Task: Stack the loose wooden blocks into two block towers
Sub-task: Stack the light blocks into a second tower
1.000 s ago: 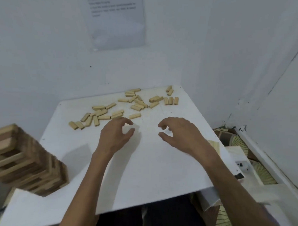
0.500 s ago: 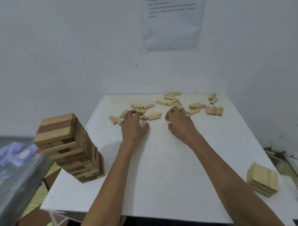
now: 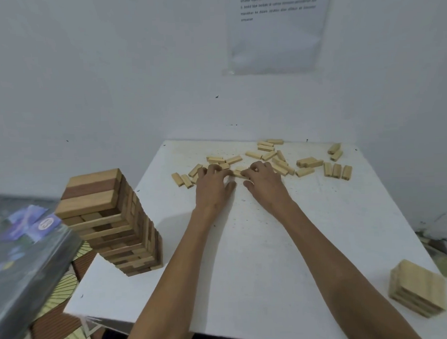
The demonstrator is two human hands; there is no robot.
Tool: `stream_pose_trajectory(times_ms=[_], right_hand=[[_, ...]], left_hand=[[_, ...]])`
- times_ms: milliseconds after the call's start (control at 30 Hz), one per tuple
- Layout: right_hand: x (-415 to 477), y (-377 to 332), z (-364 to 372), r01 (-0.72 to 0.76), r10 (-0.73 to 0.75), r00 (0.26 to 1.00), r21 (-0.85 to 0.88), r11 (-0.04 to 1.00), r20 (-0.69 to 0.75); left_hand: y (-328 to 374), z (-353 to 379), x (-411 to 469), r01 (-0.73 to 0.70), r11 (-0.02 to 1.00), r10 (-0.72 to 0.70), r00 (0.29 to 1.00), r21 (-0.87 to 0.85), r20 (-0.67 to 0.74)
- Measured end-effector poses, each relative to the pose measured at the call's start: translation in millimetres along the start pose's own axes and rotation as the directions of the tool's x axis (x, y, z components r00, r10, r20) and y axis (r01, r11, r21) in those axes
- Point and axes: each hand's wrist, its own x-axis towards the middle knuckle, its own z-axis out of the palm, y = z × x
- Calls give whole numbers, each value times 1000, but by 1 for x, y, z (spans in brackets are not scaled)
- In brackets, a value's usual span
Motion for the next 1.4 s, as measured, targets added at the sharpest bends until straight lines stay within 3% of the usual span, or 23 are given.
stream_pose_trajectory(times_ms=[200,333,533,667,767,1033,1267,1400], right_hand=[[-11,-6,-2,-10,8,997,-30,999,-72],[-12,-3,-5,-29,28,999,-29,999,-32],[-12,0,-12,-21,21,999,10,1000,35],[-32,0,-24,51,-52,991,16,999,122],[-60,0,-28,87,-90,988,34,996,129],[-124,-3,-28,61,-69,997,183,981,37],[-160,8,-44,8,-74,981,345,938,179],[-163,27,-47,34,-108,966,299,953,234]], left_hand=[[4,1,4,55,998,-55,998,5,-15],[2,0,4,75,997,-75,997,30,-5],[3,-4,-1,57,977,-47,998,205,-52],[11,-17,-16,48,999,-48,999,-8,-2],[20,-24,-40,20,990,-4,993,-140,115],[34,-30,-104,-97,970,147,963,-221,224],[36,-32,-126,-116,955,171,967,-272,188],[40,-32,-133,-121,958,174,967,-262,186]])
